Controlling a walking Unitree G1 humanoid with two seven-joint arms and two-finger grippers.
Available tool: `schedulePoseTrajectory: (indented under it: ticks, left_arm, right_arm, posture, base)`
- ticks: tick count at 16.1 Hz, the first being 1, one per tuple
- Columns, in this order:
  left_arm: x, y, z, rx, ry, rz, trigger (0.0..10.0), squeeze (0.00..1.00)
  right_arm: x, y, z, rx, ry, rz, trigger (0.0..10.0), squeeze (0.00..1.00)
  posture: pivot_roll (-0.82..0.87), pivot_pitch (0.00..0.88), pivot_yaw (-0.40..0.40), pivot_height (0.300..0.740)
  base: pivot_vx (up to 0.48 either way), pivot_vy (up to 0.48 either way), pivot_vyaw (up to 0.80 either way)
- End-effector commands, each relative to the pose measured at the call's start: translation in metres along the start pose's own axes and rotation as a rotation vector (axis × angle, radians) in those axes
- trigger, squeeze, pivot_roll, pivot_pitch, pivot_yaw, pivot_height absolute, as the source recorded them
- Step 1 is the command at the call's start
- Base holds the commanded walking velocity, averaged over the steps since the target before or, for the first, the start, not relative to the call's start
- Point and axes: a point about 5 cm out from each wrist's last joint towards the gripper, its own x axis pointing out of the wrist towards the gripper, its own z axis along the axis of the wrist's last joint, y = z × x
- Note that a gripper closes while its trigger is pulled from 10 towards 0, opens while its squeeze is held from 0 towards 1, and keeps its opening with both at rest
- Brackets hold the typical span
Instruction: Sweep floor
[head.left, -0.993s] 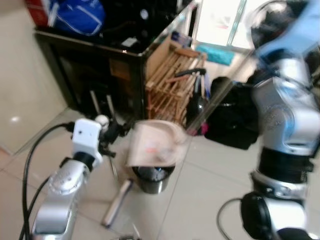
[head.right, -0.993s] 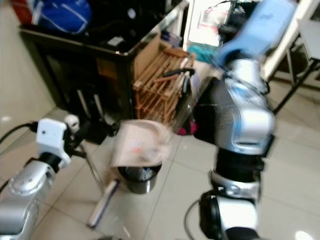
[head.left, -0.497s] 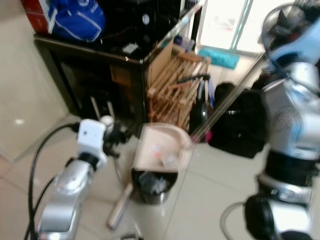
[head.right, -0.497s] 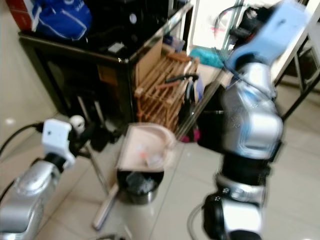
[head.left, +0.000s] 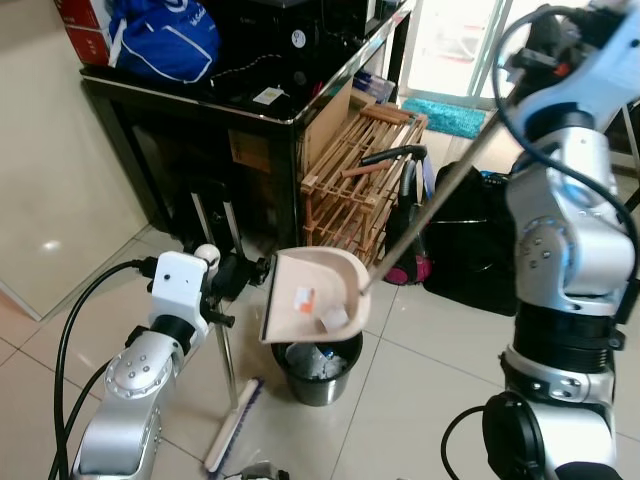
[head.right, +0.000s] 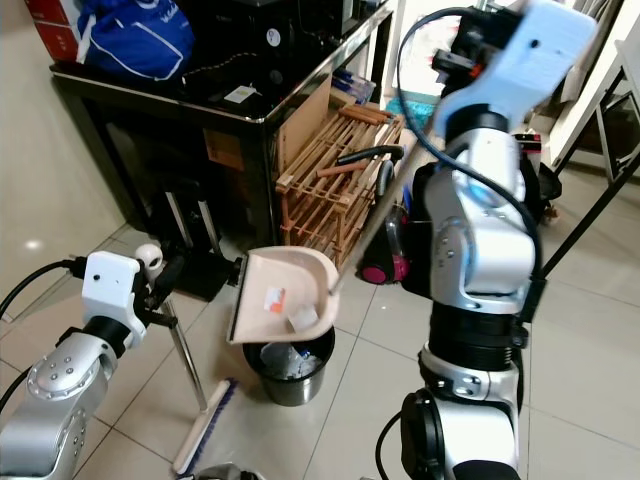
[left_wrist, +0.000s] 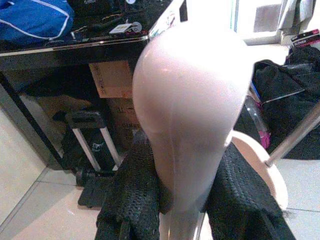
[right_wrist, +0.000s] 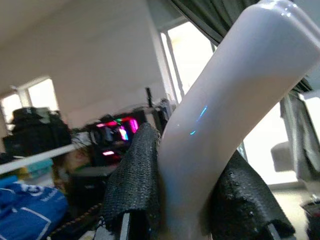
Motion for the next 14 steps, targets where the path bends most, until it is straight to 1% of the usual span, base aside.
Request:
schedulePoseTrajectory:
  ticks: [1,4,5,7,9,12,14]
  left_arm:
    - [-0.001,0.001,0.004,0.017,-0.022,0.017,10.0,0.00]
    - [-0.003,0.002,0.003,0.020,-0.012,0.024,10.0,0.00]
    - [-0.003,0.002,0.003,0.021,-0.007,0.024,10.0,0.00]
    - [-0.004,0.002,0.002,0.022,-0.001,0.021,10.0,0.00]
    - [-0.004,0.002,0.002,0.022,0.001,0.021,10.0,0.00]
    - [-0.003,0.001,0.002,0.022,0.001,0.021,10.0,0.00]
    - [-0.002,0.002,0.001,0.021,0.003,0.023,10.0,0.00]
  right_arm:
    - [-0.002,0.005,0.002,-0.005,-0.045,0.025,10.0,0.00]
    - [-0.005,0.014,0.001,-0.050,-0.092,0.067,10.0,0.00]
    - [-0.007,0.019,0.001,-0.070,-0.119,0.096,10.0,0.00]
    - [-0.016,0.040,0.003,-0.127,-0.187,0.209,10.0,0.00]
    - [-0.024,0.052,0.001,-0.156,-0.229,0.285,10.0,0.00]
    - [-0.044,0.076,-0.004,-0.222,-0.300,0.430,10.0,0.00]
    - [-0.051,0.085,-0.007,-0.256,-0.334,0.486,10.0,0.00]
  posture:
    - [0.03,0.023,0.013,0.740]
    - [0.03,0.022,0.013,0.740]
    - [0.03,0.023,0.013,0.740]
    - [0.03,0.024,0.013,0.740]
    - [0.02,0.027,0.012,0.740]
    - [0.02,0.027,0.009,0.740]
    - [0.02,0.025,0.008,0.740]
  base:
    - [0.000,0.000,0.00]
    - [0.000,0.000,0.00]
    - [0.000,0.000,0.00]
    - [0.000,0.000,0.00]
    - [0.000,0.000,0.00]
    - [0.000,0.000,0.00]
    - [0.000,0.000,0.00]
